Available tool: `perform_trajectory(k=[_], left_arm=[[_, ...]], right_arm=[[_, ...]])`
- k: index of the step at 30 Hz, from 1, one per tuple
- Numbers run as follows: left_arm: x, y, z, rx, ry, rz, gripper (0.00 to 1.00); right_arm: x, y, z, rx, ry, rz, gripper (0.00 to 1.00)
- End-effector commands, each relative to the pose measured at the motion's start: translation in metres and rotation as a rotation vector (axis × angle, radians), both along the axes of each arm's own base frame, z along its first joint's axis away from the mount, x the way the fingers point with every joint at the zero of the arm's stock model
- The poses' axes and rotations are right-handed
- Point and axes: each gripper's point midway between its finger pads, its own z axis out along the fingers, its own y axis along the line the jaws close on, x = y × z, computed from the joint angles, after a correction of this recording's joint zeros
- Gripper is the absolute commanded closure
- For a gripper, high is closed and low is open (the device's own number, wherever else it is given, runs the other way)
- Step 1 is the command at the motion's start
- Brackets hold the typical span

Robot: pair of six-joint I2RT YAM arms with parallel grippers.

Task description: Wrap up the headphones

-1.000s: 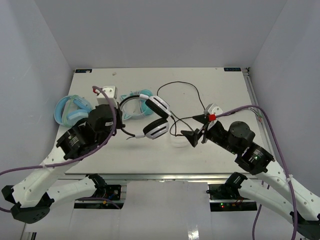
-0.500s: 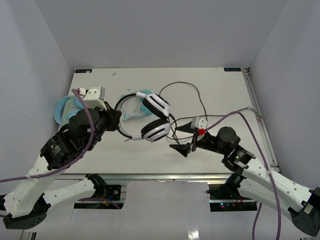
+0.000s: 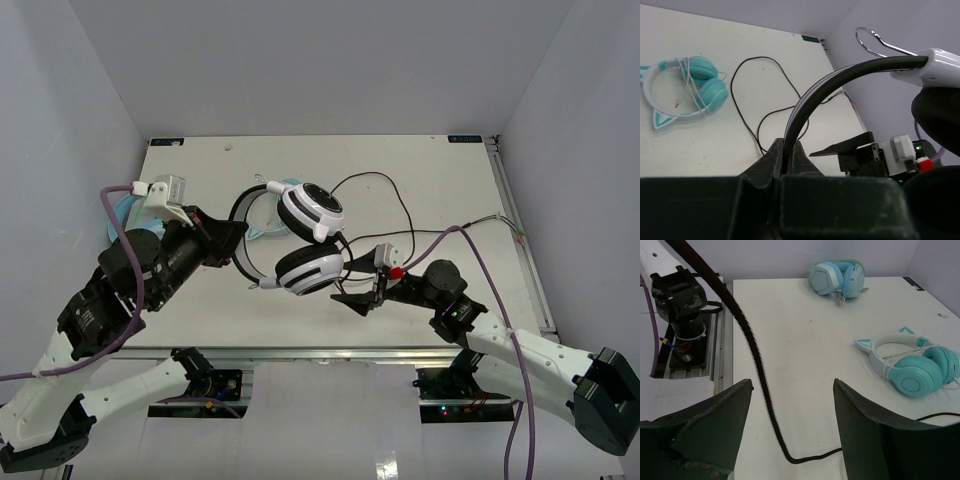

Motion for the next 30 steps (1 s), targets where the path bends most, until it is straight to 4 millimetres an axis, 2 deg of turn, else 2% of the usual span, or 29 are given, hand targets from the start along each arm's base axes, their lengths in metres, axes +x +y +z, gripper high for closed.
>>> perform_trajectory(k=[1, 7, 17, 20, 24, 28, 30], left_arm=[[-0.013, -0.010, 0.043, -0.199, -0.071, -0.078, 1.00], [-0.019, -0.012, 0.047, -0.238, -0.084, -0.110, 1.00], [-0.018, -0.011, 0.042, -0.262, -0.087, -0.097, 1.00], [-0.015, -0.016, 0.038, -0.265, -0.081, -0.103, 1.00], [-0.011, -0.010, 0.039, -0.274, -0.093, -0.064, 1.00], [-0.016, -0.024, 0.035, -0.273, -0.094, -0.137, 1.00], [-0.024, -0.030, 0.039, -0.287, -0.128, -0.200, 1.00]], right_arm=[[0.000, 0.006, 0.017, 0.086, -0.076, 0.024, 0.29], [0.001, 0.011, 0.001, 0.086, -0.038, 0.037, 0.33], [-0.007, 0.022, -0.010, 0.113, 0.016, 0.098, 0.37], [-0.005, 0.027, -0.023, 0.098, 0.046, 0.098, 0.39], [-0.009, 0.028, -0.037, 0.091, 0.076, 0.117, 0.40], [-0.003, 0.026, -0.045, 0.090, 0.088, 0.075, 0.54], [0.001, 0.027, -0.048, 0.080, 0.094, 0.052, 0.60]])
